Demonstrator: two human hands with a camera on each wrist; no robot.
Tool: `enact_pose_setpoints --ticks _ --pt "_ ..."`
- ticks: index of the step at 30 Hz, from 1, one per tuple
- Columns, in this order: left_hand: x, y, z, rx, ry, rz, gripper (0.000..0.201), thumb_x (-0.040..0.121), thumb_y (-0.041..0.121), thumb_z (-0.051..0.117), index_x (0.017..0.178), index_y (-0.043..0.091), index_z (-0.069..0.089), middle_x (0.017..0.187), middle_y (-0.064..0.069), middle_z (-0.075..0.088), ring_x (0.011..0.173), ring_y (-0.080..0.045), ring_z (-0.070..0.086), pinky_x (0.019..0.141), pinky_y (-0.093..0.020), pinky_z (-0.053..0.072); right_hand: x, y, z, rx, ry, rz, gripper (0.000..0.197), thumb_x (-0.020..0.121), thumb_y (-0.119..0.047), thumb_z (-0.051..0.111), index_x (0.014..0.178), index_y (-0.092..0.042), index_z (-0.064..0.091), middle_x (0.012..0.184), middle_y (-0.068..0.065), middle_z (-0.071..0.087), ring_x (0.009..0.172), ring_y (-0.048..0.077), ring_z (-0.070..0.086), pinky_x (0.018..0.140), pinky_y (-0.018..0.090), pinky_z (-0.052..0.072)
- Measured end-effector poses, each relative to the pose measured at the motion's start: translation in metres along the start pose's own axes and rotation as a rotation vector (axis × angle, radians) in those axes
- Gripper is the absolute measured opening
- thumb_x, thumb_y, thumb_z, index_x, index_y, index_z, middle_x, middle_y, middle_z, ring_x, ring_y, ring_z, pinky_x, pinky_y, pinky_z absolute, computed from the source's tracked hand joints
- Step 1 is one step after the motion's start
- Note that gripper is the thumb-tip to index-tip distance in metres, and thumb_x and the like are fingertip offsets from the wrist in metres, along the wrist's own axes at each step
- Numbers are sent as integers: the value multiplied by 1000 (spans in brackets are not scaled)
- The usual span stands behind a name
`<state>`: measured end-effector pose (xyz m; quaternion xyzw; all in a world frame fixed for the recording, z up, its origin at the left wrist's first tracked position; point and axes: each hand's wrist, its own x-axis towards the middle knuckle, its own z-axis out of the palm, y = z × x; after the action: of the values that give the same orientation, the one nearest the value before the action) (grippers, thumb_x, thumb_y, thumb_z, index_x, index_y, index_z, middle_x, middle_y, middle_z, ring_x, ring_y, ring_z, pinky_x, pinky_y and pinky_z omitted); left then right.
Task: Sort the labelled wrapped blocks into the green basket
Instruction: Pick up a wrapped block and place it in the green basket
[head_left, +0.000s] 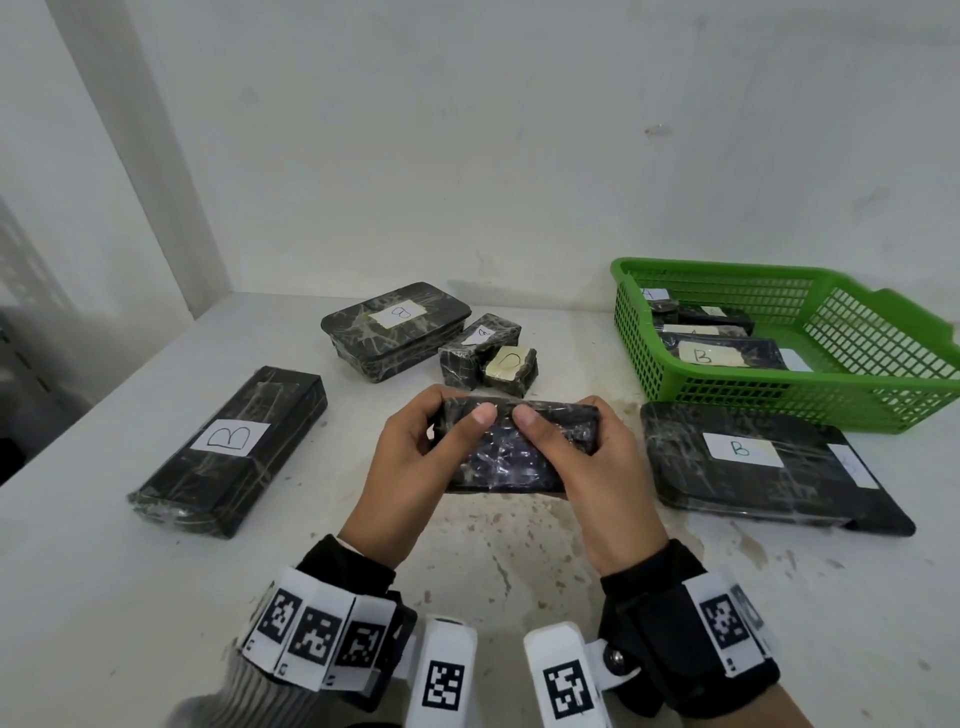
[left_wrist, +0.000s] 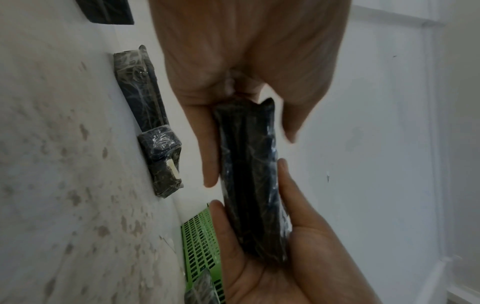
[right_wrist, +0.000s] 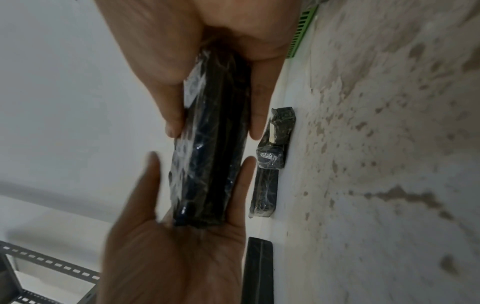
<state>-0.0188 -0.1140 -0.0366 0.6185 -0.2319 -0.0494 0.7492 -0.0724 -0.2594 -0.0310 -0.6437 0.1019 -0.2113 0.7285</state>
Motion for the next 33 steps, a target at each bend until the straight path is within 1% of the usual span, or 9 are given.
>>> enact_pose_setpoints --ticks 4,8,11,16,19,23,26,28,33 --pt "-1 1 -1 -40 -47 21 14 81 16 68 94 11 66 87 -4 71 80 -18 68 67 -28 55 2 1 -1 58 21 5 32 73 -26 80 91 -7 62 92 14 74 87 29 73 79 42 60" --pt "0 1 -2 -25 -13 25 10 84 9 67 94 9 65 83 -1 71 77 -15 67 66 -27 55 0 0 -1 54 -16 2 35 76 -26 79 99 -8 61 96 10 74 90 24 73 80 38 60" --pt "2 3 -7 -69 21 -29 22 80 16 67 101 7 66 94 -12 71 85 -24 68 71 -36 58 -1 -3 -1 89 -102 31 39 75 -28 76 107 -12 60 103 4 74 95 20 72 82 37 60" --pt "1 12 -10 -193 -144 -104 50 71 14 76 119 15 62 115 -7 69 99 -25 69 78 -40 60 4 -2 -5 116 -58 -2 28 85 -15 70 112 -8 62 105 6 74 97 23 71 80 36 60" --pt "2 9 -10 -193 -110 -98 49 74 2 69 120 15 61 115 -5 69 100 -21 68 75 -36 60 4 -4 -7 144 -80 -1 29 85 -14 70 113 -9 63 106 6 74 97 23 72 77 34 60" --pt "5 9 -14 -272 -64 -118 49 77 1 62 124 12 59 119 -10 66 103 -25 68 75 -37 60 5 -6 -8 176 -180 13 40 84 -20 66 123 -13 60 116 4 71 105 19 70 77 32 60" --pt "5 12 -18 -304 -92 -134 54 76 5 69 128 13 57 126 -10 64 108 -27 67 77 -36 59 6 -5 -9 200 -160 13 35 91 -6 61 124 -16 59 118 3 70 105 18 69 74 29 59" --pt "4 12 -18 -300 -121 -147 63 72 9 74 132 13 55 132 -11 61 114 -29 65 80 -36 58 7 -3 -9 183 -143 7 32 92 -6 60 123 -17 60 119 4 70 105 19 69 75 29 60" --pt "6 11 -18 -328 -99 -155 57 76 -2 62 130 12 54 132 -12 61 114 -28 65 78 -33 59 7 -3 -9 242 -178 5 45 81 -17 67 126 -14 59 121 5 69 108 21 68 76 31 60"
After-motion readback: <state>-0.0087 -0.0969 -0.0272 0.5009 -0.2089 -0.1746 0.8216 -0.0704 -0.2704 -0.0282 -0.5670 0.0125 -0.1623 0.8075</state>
